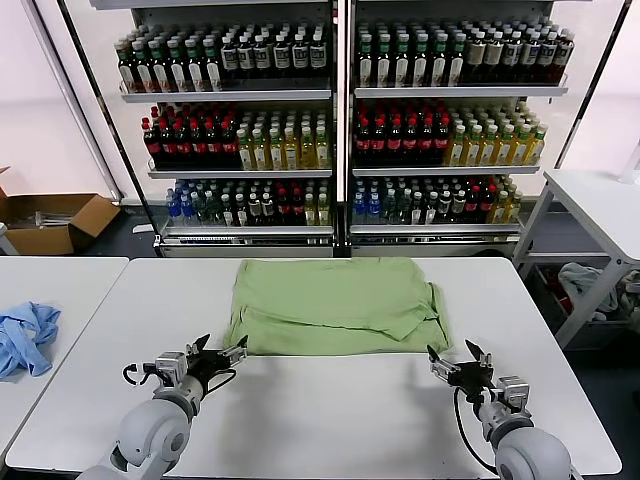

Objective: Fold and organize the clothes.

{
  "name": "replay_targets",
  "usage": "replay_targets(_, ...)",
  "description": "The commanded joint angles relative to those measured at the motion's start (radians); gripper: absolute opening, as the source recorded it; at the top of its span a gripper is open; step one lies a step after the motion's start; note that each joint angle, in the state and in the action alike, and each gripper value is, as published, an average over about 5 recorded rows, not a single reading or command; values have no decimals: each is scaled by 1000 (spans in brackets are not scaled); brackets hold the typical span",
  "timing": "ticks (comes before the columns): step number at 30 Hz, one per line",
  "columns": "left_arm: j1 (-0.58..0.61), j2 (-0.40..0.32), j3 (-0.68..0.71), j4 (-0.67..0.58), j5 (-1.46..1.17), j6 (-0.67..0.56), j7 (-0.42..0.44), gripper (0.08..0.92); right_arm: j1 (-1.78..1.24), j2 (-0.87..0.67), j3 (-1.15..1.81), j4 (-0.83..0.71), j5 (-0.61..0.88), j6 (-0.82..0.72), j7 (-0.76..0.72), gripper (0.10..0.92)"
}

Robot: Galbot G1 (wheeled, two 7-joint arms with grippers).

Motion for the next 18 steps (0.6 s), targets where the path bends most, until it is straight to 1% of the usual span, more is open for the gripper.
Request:
replay_targets(1, -10, -10, 9, 36, -8, -9, 3, 796, 46, 10, -22, -39, -14, 3, -1, 751)
replay_targets(3, -7, -11, 12, 33, -6, -9, 4, 747, 55, 11, -26, -46, -16, 2, -3, 697)
replay_targets(6, -3, -13, 16, 33, -4, -9, 7, 662, 69, 12, -32, -61, -20, -4, -6, 637)
replay_targets(9, -2, -16, 19, 35, -3, -9, 8, 595, 85, 17, -43, -88, -23, -15, -10, 610)
replay_targets(12, 1, -16, 22, 34, -2, -8, 12, 563, 99, 21, -59, -115, -32, -22, -17, 590)
replay_targets(16, 12, -14, 26, 29, 3, -7, 21, 541, 113, 23, -76, -129, -44, -27, -24, 567)
replay_targets(18, 17, -12, 28, 23, 4, -6, 25, 520, 117, 21, -79, -126, -47, -31, -28, 541)
